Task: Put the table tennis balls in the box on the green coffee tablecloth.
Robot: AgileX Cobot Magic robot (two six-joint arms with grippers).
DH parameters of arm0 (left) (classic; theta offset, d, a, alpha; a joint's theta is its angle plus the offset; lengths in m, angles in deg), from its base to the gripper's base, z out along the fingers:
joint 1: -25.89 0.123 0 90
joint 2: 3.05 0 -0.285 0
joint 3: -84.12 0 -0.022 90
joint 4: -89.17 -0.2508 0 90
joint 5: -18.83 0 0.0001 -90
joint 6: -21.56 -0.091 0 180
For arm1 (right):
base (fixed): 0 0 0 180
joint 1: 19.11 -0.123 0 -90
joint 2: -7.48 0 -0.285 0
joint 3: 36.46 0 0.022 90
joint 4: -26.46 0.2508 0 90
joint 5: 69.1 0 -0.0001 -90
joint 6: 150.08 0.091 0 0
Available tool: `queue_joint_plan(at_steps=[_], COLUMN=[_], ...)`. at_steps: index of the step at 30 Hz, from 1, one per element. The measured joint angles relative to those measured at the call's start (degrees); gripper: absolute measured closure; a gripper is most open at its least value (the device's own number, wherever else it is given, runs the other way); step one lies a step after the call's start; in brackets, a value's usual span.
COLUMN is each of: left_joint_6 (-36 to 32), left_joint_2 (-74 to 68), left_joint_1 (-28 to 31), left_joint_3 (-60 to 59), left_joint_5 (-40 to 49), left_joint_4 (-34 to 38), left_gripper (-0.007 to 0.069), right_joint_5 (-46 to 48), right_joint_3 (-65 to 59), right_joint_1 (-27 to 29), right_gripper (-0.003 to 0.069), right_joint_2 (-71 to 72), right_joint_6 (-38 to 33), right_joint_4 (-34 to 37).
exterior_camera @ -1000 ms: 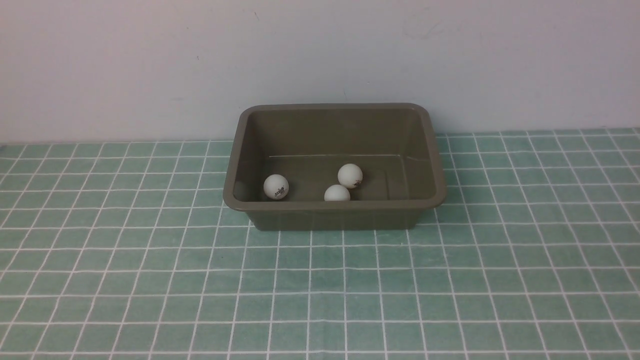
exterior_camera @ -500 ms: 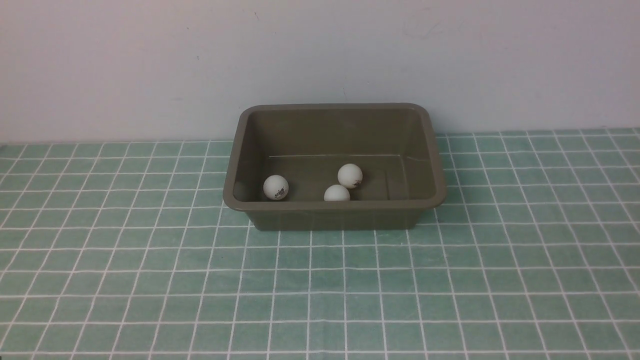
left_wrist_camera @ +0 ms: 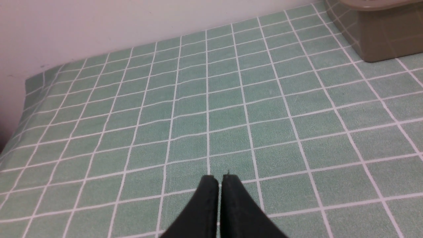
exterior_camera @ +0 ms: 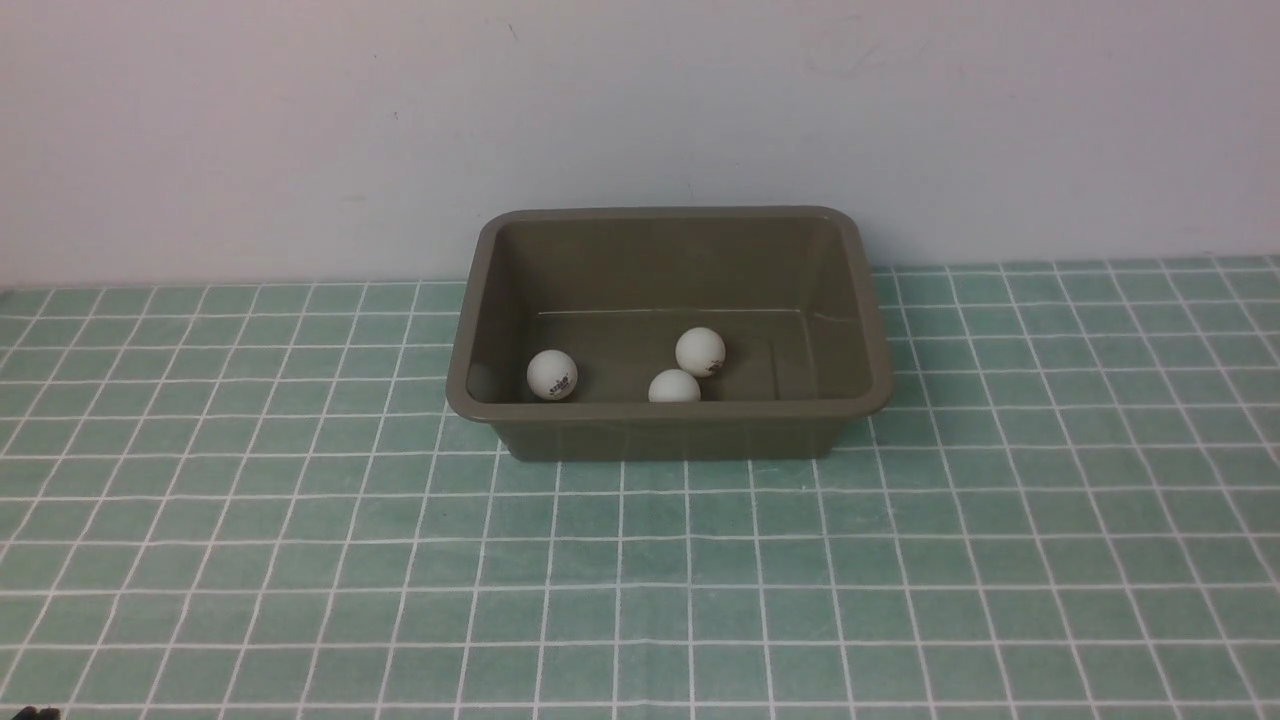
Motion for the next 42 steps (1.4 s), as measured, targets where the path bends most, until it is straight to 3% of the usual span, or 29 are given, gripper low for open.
queue_joint_plan(at_steps=[4,11,17,22,26,42], left_joint_6=[0.0,-0.2,-0.2,-0.2,-0.2,-0.2], left_joint_2=[0.0,0.0,0.0,0.0,0.0,0.0], left_joint_1=[0.1,0.1,0.1,0.1,0.1,0.1], left_joint_3=[0.0,0.0,0.0,0.0,0.0,0.0], left_joint_5=[0.0,0.0,0.0,0.0,0.0,0.0], left_joint_4=[0.0,0.0,0.0,0.0,0.0,0.0], left_gripper=[0.0629,0.0629,0.0629,0.0629,0.0629,0.0629], right_joint_5=[0.0,-2.0,-15.6,-28.8,-34.3,-27.3], right_joint_3=[0.0,-0.8,-13.9,-28.8,-36.8,-37.8], right_joint_1=[1.5,14.9,21.4,21.8,21.8,21.9], right_gripper=[0.0675,0.0675,0.0675,0.0675,0.0675,0.0675], right_joint_2=[0.0,3.6,14.4,22.4,26.4,26.9], right_joint_6=[0.0,0.4,2.6,4.8,6.6,11.1], right_joint_4=[-2.5,-1.5,-0.1,1.7,2.7,3.3])
